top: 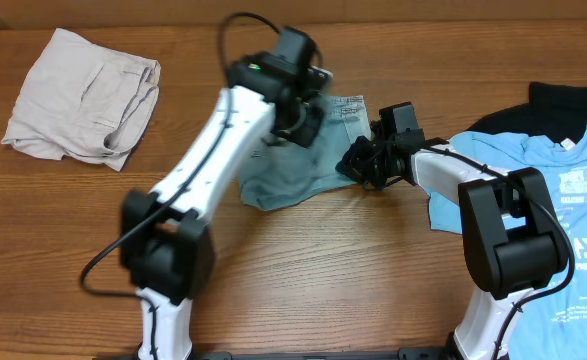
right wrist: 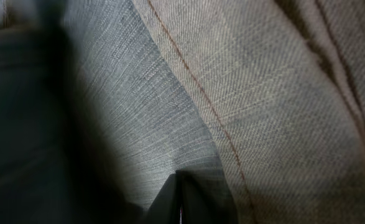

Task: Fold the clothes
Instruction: 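Lift the left end with the left gripper and fold it toward the right gripper, then press and square the folded shorts with both grippers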

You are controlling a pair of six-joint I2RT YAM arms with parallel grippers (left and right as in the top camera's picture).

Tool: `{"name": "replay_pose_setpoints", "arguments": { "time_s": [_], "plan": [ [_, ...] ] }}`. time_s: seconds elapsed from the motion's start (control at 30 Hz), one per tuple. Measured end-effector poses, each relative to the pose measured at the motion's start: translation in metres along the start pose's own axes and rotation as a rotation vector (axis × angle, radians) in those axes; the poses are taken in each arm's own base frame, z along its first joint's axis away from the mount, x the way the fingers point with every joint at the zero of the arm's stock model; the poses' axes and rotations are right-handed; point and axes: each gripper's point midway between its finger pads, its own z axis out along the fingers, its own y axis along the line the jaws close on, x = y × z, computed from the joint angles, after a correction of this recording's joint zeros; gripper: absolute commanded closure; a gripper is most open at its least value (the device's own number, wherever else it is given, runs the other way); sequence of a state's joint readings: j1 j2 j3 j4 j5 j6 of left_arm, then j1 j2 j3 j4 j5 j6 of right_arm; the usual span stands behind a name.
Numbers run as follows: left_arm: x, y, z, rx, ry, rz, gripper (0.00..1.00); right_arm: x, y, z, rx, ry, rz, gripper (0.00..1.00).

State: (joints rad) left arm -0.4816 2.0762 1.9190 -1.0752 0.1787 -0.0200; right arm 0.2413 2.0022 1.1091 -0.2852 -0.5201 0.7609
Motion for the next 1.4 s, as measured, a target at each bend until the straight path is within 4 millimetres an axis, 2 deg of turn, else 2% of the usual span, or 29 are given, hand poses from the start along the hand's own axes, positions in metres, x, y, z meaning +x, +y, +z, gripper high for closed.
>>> {"name": "replay_pose_setpoints", "arguments": {
  "time_s": [0.07,0.13,0.2,0.3,0.4,0.43,0.47,0.5,0.53,0.57,0.6,0.63,0.67,0.7,0.77,0.83,0.97,1.07,1.1,1.13,1.2,1.27,1.33,1.4],
  "plan": [
    [-0.001,-0.013,0.024,0.035,0.019,0.011,0.13,0.000,0.000,0.000,-0.001,0.001,0.001,0.94],
    [0.002,-0.022,0.040,0.057,0.038,0.006,0.06,0.002,0.001,0.000,-0.004,0.008,-0.003,0.91],
    [0.008,-0.026,0.045,0.066,0.067,-0.006,0.01,0.004,0.001,-0.001,-0.009,0.024,-0.019,0.89],
    [0.016,-0.018,0.035,0.061,0.111,-0.050,0.00,0.008,-0.001,-0.005,-0.008,0.045,-0.039,0.86],
    [0.005,-0.001,0.008,0.048,0.094,-0.089,0.00,0.009,-0.002,-0.021,0.013,0.040,-0.072,0.85],
    [-0.003,0.006,-0.005,0.040,0.066,-0.101,0.01,0.007,-0.001,-0.030,0.019,0.022,-0.083,0.83],
    [-0.011,0.014,-0.018,0.034,0.034,-0.114,0.08,0.003,0.002,-0.040,0.019,-0.003,-0.097,0.81],
    [-0.020,0.024,-0.034,0.024,-0.006,-0.130,0.19,-0.003,0.007,-0.054,0.011,-0.039,-0.119,0.79],
    [-0.025,0.033,-0.047,0.014,-0.038,-0.142,0.35,-0.010,0.014,-0.070,-0.005,-0.081,-0.144,0.74],
    [-0.029,0.043,-0.060,0.003,-0.068,-0.158,0.48,-0.015,0.022,-0.084,-0.023,-0.118,-0.174,0.62],
    [-0.031,0.053,-0.073,-0.008,-0.093,-0.179,0.57,-0.020,0.031,-0.100,-0.045,-0.160,-0.210,0.52],
    [-0.030,0.062,-0.082,-0.017,-0.107,-0.196,0.56,-0.022,0.040,-0.113,-0.069,-0.191,-0.253,0.44],
    [-0.028,0.070,-0.087,-0.027,-0.110,-0.210,0.48,-0.021,0.050,-0.126,-0.094,-0.214,-0.301,0.39],
    [-0.025,0.076,-0.089,-0.033,-0.106,-0.227,0.41,-0.017,0.057,-0.134,-0.111,-0.223,-0.344,0.35],
    [-0.017,0.083,-0.083,-0.038,-0.077,-0.244,0.37,-0.005,0.068,-0.141,-0.135,-0.208,-0.403,0.27],
    [-0.003,0.084,-0.068,-0.033,-0.021,-0.253,0.37,0.008,0.071,-0.135,-0.134,-0.168,-0.439,0.24],
    [0.026,0.084,-0.030,-0.011,0.085,-0.270,0.40,0.024,0.066,-0.110,-0.077,-0.110,-0.505,0.22],
    [0.047,0.086,-0.006,-0.003,0.151,-0.278,0.36,0.030,0.040,-0.089,0.052,-0.070,-0.494,0.25],
    [0.053,0.086,0.001,-0.001,0.166,-0.279,0.36,0.030,0.032,-0.085,0.087,-0.059,-0.482,0.34],
    [0.058,0.086,0.006,0.003,0.181,-0.283,0.37,0.030,0.021,-0.080,0.132,-0.049,-0.469,0.56],
    [0.068,0.086,0.015,0.010,0.204,-0.289,0.42,0.027,0.003,-0.074,0.194,-0.032,-0.449,0.77],
    [0.078,0.085,0.025,0.018,0.227,-0.293,0.50,0.026,-0.011,-0.068,0.242,-0.015,-0.430,0.83],
    [0.089,0.085,0.036,0.023,0.247,-0.299,0.64,0.027,-0.026,-0.062,0.285,0.011,-0.409,0.87],
    [0.102,0.085,0.047,0.029,0.272,-0.303,0.70,0.028,-0.033,-0.058,0.303,0.027,-0.396,0.91]
  ]
}}
